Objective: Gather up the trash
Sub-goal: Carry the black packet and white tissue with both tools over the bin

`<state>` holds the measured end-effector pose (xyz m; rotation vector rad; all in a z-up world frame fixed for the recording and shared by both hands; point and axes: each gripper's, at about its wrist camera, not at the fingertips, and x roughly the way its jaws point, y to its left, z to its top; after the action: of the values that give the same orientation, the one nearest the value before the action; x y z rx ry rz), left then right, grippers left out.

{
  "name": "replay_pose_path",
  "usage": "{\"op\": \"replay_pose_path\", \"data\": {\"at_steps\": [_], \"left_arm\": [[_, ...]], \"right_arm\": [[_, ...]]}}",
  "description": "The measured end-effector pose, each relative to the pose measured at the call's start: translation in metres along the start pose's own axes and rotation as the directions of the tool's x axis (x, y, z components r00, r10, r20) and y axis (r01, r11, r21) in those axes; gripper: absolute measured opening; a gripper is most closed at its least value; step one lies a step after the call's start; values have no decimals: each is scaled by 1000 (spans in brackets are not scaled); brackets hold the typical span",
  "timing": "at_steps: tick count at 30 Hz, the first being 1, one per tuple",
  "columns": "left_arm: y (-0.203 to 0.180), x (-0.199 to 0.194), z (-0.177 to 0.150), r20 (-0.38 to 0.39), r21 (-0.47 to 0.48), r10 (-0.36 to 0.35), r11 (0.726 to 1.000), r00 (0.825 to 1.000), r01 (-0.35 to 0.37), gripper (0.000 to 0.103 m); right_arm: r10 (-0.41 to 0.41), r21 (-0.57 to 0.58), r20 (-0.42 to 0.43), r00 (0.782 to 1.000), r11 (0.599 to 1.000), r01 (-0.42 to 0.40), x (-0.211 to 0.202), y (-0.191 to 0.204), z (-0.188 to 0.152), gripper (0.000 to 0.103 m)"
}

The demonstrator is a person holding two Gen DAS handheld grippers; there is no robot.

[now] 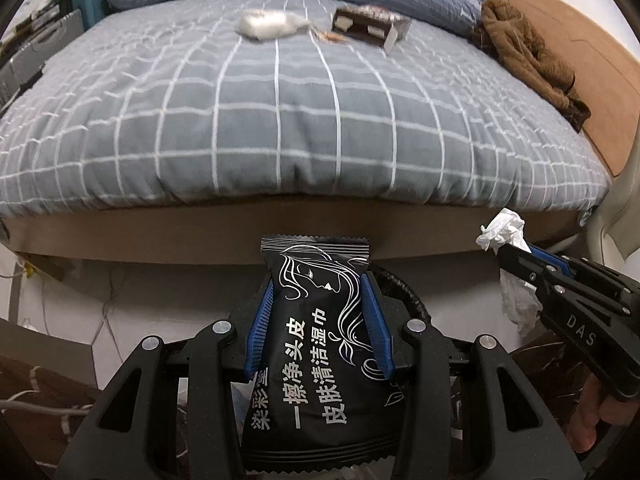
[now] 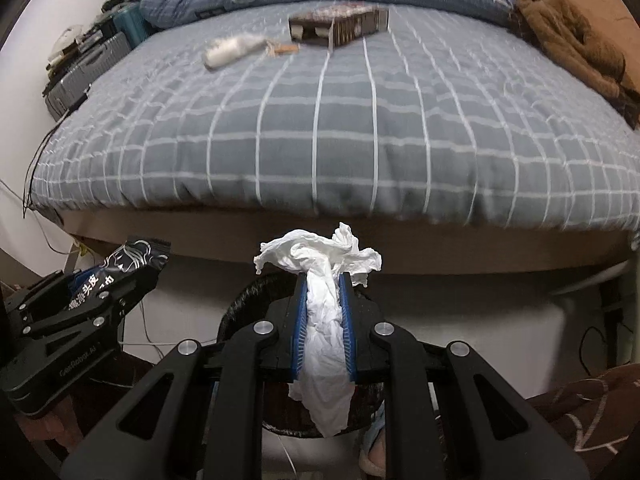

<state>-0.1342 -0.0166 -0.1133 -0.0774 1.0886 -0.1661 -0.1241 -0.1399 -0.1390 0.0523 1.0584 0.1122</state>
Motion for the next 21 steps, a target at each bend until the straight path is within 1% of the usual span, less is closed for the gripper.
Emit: {"op": "replay_pose_path", "data": {"at_steps": [1,4,8,12,15,20,21], "left_arm": [[-1,7,0,-14,10,-3,1000,1000,3,42],[-1,17,0,-24,22,0,1000,1000,1,42],[2,36,-1,-53,29,9,1000,999,-8,42],[11,51,-4,-88,17,20,1000,996,-18,42],[24,54,-5,-98,-18,19,1000,995,-21,42],[38,51,-9,-97,-42,37,998,995,-41,42],[40,51,-9,-97,-45,39,998,995,-44,42]], "right_arm": [[-1,-3,-9,1000,1000,1,4,0,-1,15],[4,-19,-47,999,1000,-5,20,-3,-4,15],[15,-20,-75,997,1000,-17,34,-6,-7,15],[20,-27,-109,994,999,-23,52,-4,-10,15],[21,-41,-131,991,999,-27,64,1,-12,16],[31,-65,-154,988,997,-41,76,17,-14,17],[34,-72,-155,987,996,-46,78,20,-13,19]]}}
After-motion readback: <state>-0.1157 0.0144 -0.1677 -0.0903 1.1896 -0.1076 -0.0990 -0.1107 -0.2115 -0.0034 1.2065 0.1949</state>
